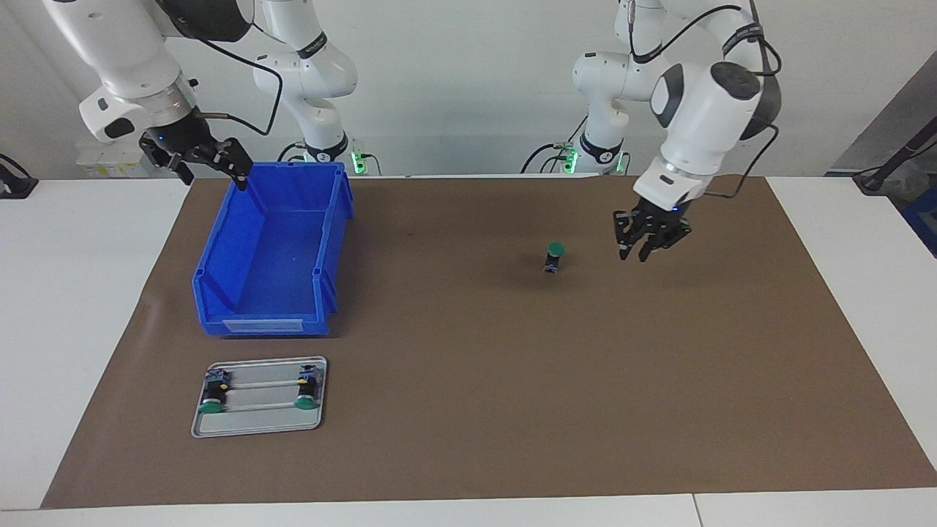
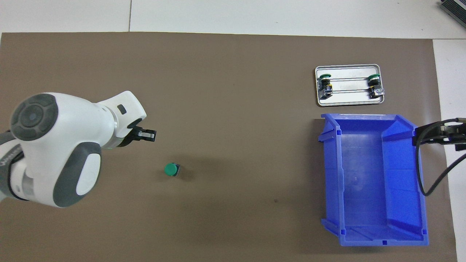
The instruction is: Place and press button with both arms
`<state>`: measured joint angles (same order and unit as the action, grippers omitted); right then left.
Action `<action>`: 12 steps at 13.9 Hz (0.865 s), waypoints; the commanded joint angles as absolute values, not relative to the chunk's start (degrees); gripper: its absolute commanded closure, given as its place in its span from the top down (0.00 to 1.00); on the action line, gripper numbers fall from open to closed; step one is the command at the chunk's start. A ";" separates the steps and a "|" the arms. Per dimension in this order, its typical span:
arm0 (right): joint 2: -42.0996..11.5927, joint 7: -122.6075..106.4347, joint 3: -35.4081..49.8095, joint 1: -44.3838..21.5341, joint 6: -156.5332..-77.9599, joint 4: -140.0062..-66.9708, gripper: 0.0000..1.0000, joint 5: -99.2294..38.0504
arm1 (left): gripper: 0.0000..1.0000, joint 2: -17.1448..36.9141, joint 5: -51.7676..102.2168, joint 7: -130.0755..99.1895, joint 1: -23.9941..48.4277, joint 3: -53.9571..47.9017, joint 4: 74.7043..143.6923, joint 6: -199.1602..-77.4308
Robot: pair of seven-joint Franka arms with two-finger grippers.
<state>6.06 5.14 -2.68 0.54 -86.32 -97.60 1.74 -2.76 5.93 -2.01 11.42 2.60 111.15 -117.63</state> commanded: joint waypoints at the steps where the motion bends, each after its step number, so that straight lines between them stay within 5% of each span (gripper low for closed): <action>1: 7.56 4.49 -2.20 -0.26 -87.36 -99.23 1.00 1.67 | 0.80 0.43 4.83 2.96 7.65 2.20 103.83 -111.73; 6: 6.42 12.54 -2.11 -10.26 -91.84 -99.49 1.00 0.54 | 0.84 5.18 3.09 4.13 6.59 2.20 90.72 -96.71; 12: -0.94 39.04 -2.11 -27.29 -99.21 -97.04 1.00 -1.23 | 0.86 7.20 -2.81 4.22 7.47 1.58 85.97 -88.26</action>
<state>2.53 30.78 -2.02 -22.49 -96.94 -98.64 -0.10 5.42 -1.34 3.66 7.20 1.27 89.99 -92.20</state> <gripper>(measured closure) 0.000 0.137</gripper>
